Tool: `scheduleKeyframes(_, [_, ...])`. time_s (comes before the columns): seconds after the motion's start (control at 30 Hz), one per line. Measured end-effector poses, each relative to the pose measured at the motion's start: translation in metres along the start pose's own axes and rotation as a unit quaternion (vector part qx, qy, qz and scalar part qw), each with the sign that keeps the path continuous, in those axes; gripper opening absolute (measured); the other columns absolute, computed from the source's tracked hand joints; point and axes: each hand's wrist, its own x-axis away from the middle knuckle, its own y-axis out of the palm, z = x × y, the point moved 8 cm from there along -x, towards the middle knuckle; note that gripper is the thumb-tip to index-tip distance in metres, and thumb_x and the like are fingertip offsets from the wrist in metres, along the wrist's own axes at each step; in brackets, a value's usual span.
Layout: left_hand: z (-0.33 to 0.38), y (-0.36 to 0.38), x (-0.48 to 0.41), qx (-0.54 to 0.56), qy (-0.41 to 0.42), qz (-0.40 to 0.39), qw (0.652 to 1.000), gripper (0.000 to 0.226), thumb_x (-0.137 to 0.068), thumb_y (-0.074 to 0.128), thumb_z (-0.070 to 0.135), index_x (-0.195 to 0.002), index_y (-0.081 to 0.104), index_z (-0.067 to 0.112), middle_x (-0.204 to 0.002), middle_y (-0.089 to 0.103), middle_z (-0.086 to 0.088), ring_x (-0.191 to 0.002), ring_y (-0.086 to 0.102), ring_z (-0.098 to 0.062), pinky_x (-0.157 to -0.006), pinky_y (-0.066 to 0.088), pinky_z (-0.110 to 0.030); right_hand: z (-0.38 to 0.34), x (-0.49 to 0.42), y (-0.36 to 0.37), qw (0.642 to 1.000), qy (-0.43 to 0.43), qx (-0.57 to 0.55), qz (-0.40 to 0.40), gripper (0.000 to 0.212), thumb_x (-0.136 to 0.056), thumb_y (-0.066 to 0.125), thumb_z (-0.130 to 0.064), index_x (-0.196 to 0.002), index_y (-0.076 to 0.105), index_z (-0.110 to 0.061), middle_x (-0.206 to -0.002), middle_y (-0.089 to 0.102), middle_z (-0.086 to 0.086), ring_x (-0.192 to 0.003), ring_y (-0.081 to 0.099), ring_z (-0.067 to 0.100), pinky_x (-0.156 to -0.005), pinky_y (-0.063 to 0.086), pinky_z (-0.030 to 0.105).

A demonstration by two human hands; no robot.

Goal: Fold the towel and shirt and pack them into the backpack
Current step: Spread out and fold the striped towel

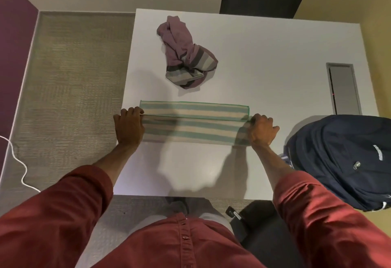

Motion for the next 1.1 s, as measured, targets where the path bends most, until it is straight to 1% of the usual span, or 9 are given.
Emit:
scheduleKeyframes(0.2, [0.002,0.005,-0.034,-0.009,-0.014,-0.018,1.000,0.006,-0.098,0.067,0.010,-0.101,0.067,0.015,-0.094,0.068,-0.009,-0.094,0.059,-0.037,-0.081,0.041,-0.051,-0.013,-0.030,-0.005,1.000,0.001,-0.008,-0.006,0.032,-0.095,0.050,0.001,-0.109,0.072,-0.018,-0.106,0.069,0.007,-0.109,0.056,0.033,-0.086,0.032,0.044])
scheduleKeyframes(0.33, [-0.001,0.015,-0.046,-0.005,-0.026,-0.030,0.999,0.006,-0.098,0.067,0.010,-0.102,0.068,0.015,-0.096,0.069,-0.009,-0.094,0.059,-0.036,-0.083,0.040,-0.051,-0.022,-0.049,-0.008,1.000,0.001,-0.004,-0.001,0.031,-0.094,0.051,0.001,-0.108,0.072,-0.018,-0.103,0.068,0.006,-0.106,0.056,0.032,-0.082,0.027,0.042])
scheduleKeyframes(0.57, [-0.008,0.039,-0.065,-0.009,-0.037,-0.077,0.996,0.007,-0.096,0.070,0.013,-0.103,0.069,0.014,-0.099,0.070,-0.010,-0.096,0.060,-0.037,-0.084,0.042,-0.051,-0.030,-0.069,-0.002,1.000,0.007,-0.005,-0.017,0.034,-0.095,0.049,0.003,-0.110,0.072,-0.018,-0.106,0.069,0.007,-0.109,0.056,0.032,-0.083,0.027,0.042])
scheduleKeyframes(0.63, [-0.009,0.045,-0.069,0.019,-0.039,-0.081,0.996,0.013,-0.097,0.069,0.012,-0.110,0.068,0.014,-0.104,0.069,-0.011,-0.099,0.060,-0.038,-0.085,0.045,-0.052,-0.032,-0.072,0.000,1.000,0.009,-0.005,-0.023,0.035,-0.096,0.049,0.003,-0.113,0.072,-0.017,-0.110,0.069,0.008,-0.110,0.056,0.032,-0.085,0.028,0.042])
scheduleKeyframes(0.73, [-0.006,0.051,-0.073,0.071,-0.047,-0.094,0.992,0.037,-0.100,0.068,0.017,-0.136,0.059,0.017,-0.127,0.064,-0.014,-0.112,0.060,-0.039,-0.091,0.048,-0.056,-0.031,-0.073,0.003,0.999,0.021,-0.011,-0.029,0.039,-0.096,0.054,0.003,-0.127,0.068,-0.015,-0.122,0.068,0.010,-0.117,0.056,0.033,-0.092,0.035,0.045])
scheduleKeyframes(0.8, [-0.005,0.055,-0.071,0.078,-0.073,-0.101,0.989,0.042,-0.101,0.067,0.020,-0.141,0.055,0.016,-0.135,0.061,-0.016,-0.117,0.060,-0.040,-0.094,0.048,-0.058,-0.031,-0.070,0.010,0.999,0.024,-0.019,-0.035,0.039,-0.095,0.057,0.000,-0.132,0.065,-0.013,-0.125,0.065,0.012,-0.119,0.055,0.035,-0.093,0.037,0.047])
scheduleKeyframes(0.87, [-0.006,0.061,-0.062,0.087,-0.090,-0.111,0.986,0.044,-0.099,0.066,0.015,-0.142,0.055,0.013,-0.139,0.060,-0.016,-0.123,0.058,-0.041,-0.098,0.048,-0.060,-0.036,-0.064,0.021,0.999,-0.003,-0.023,-0.041,0.037,-0.095,0.058,-0.005,-0.130,0.063,-0.010,-0.124,0.063,0.015,-0.116,0.055,0.038,-0.091,0.039,0.049])
scheduleKeyframes(1.03, [0.015,0.069,-0.028,0.101,-0.002,-0.107,0.989,0.056,-0.099,0.064,0.015,-0.152,0.045,0.013,-0.161,0.044,-0.013,-0.146,0.044,-0.035,-0.114,0.041,-0.057,-0.066,-0.034,0.043,0.987,-0.146,-0.058,-0.033,0.050,-0.090,0.061,-0.022,-0.139,0.059,-0.013,-0.132,0.059,0.011,-0.117,0.054,0.038,-0.089,0.045,0.050])
scheduleKeyframes(1.1, [0.015,0.075,-0.013,0.110,-0.045,-0.108,0.987,0.062,-0.100,0.062,0.018,-0.158,0.039,0.011,-0.164,0.040,-0.014,-0.147,0.042,-0.035,-0.115,0.041,-0.057,-0.084,-0.018,0.049,0.977,-0.202,-0.064,-0.039,0.054,-0.093,0.055,-0.031,-0.144,0.055,-0.015,-0.142,0.057,0.009,-0.125,0.054,0.035,-0.095,0.045,0.050])
